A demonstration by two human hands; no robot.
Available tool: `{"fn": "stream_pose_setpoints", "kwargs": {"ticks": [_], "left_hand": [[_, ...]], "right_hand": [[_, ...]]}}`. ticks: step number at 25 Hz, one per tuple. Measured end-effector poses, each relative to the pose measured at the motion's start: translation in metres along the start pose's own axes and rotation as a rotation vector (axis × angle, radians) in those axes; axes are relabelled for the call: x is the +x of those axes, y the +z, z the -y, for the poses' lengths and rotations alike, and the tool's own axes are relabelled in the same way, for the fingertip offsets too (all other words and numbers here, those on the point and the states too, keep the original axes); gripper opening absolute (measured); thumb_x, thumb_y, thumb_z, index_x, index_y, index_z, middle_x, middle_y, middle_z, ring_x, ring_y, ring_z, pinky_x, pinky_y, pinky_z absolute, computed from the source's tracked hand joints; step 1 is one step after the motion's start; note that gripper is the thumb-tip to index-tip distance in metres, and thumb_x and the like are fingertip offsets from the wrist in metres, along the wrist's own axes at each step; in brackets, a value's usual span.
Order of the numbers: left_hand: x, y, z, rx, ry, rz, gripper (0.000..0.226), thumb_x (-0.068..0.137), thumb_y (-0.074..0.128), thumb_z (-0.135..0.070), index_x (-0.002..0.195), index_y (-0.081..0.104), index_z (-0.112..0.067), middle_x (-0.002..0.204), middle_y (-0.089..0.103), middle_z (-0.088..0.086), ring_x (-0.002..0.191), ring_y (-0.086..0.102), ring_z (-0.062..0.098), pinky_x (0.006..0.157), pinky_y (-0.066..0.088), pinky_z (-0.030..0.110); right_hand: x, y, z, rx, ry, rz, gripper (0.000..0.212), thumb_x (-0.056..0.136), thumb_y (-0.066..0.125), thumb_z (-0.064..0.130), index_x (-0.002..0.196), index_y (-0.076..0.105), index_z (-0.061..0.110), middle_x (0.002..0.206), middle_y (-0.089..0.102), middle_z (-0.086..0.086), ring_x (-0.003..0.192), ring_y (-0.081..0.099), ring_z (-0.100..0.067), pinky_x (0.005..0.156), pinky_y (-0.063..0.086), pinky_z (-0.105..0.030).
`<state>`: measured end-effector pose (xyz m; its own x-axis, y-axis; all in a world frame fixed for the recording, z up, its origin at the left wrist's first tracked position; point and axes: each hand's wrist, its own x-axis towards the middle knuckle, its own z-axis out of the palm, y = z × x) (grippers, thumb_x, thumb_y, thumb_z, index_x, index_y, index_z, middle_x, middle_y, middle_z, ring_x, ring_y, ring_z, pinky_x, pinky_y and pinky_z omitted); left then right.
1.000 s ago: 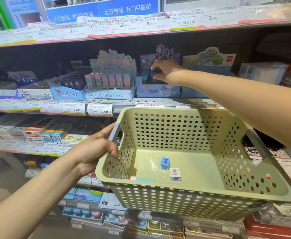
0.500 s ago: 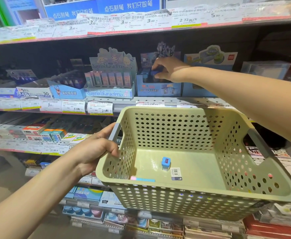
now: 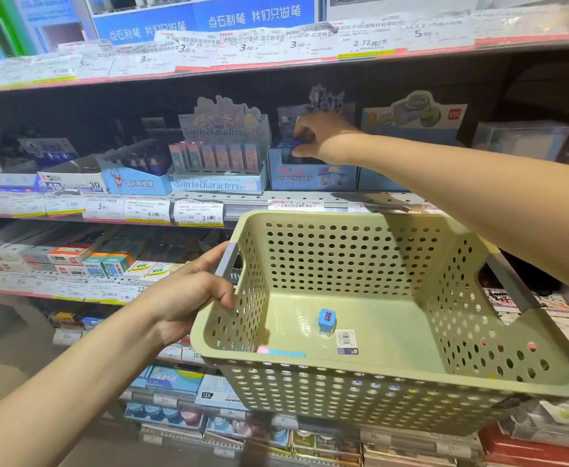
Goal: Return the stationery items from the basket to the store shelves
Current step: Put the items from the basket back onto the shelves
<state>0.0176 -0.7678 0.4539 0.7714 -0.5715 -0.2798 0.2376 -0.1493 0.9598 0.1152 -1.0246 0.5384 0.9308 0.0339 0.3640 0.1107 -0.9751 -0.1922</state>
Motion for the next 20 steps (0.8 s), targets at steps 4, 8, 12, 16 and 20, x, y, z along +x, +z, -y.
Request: {"fn": "stream_pose_setpoints", "kwargs": {"ticks": [4, 8, 12, 16, 20], "left_hand": [[0.000, -0.001, 0.000, -0.013, -0.007, 0.002, 0.075, 0.072, 0.025, 0.026, 0.105, 0.062, -0.031, 0.057, 0.062, 0.012, 0.040, 0.057, 0.023, 0.037, 0.049, 0.028], [-0.001, -0.001, 0.001, -0.002, -0.005, -0.002, 0.075, 0.073, 0.025, 0.026, 0.105, 0.062, -0.031, 0.056, 0.062, 0.011, 0.040, 0.057, 0.022, 0.037, 0.049, 0.028], [-0.001, 0.000, 0.000, -0.004, -0.006, 0.003, 0.074, 0.073, 0.024, 0.026, 0.103, 0.061, -0.032, 0.051, 0.061, 0.008, 0.038, 0.056, 0.021, 0.037, 0.048, 0.026], [0.000, -0.001, 0.001, -0.007, -0.013, -0.013, 0.075, 0.073, 0.025, 0.025, 0.105, 0.061, -0.033, 0.054, 0.061, 0.009, 0.039, 0.056, 0.022, 0.038, 0.049, 0.027], [0.003, -0.003, 0.002, -0.016, -0.015, -0.009, 0.079, 0.071, 0.026, 0.025, 0.110, 0.062, -0.033, 0.074, 0.061, 0.018, 0.046, 0.058, 0.026, 0.043, 0.051, 0.031]], "right_hand": [[0.005, -0.005, 0.000, -0.091, 0.009, 0.046, 0.037, 0.089, 0.059, 0.035, 0.117, 0.057, 0.010, 0.118, 0.059, -0.008, 0.104, 0.055, -0.026, 0.079, 0.040, -0.029], [0.009, -0.006, -0.004, -0.090, 0.071, 0.005, 0.043, 0.082, 0.065, 0.040, 0.106, 0.059, 0.006, 0.097, 0.055, -0.005, 0.085, 0.051, -0.021, 0.075, 0.043, -0.031], [0.009, -0.005, -0.001, -0.012, 0.027, 0.019, 0.031, 0.084, 0.065, 0.037, 0.100, 0.066, 0.011, 0.088, 0.065, -0.002, 0.076, 0.060, -0.017, 0.081, 0.050, -0.030], [0.009, -0.012, -0.002, -0.011, 0.020, 0.118, 0.025, 0.088, 0.058, 0.028, 0.101, 0.069, 0.010, 0.084, 0.069, -0.001, 0.075, 0.062, -0.017, 0.065, 0.051, -0.027], [0.008, -0.017, -0.004, -0.056, -0.018, 0.156, 0.033, 0.088, 0.058, 0.021, 0.119, 0.062, 0.011, 0.110, 0.064, -0.005, 0.087, 0.056, -0.018, 0.079, 0.051, -0.032]]}}
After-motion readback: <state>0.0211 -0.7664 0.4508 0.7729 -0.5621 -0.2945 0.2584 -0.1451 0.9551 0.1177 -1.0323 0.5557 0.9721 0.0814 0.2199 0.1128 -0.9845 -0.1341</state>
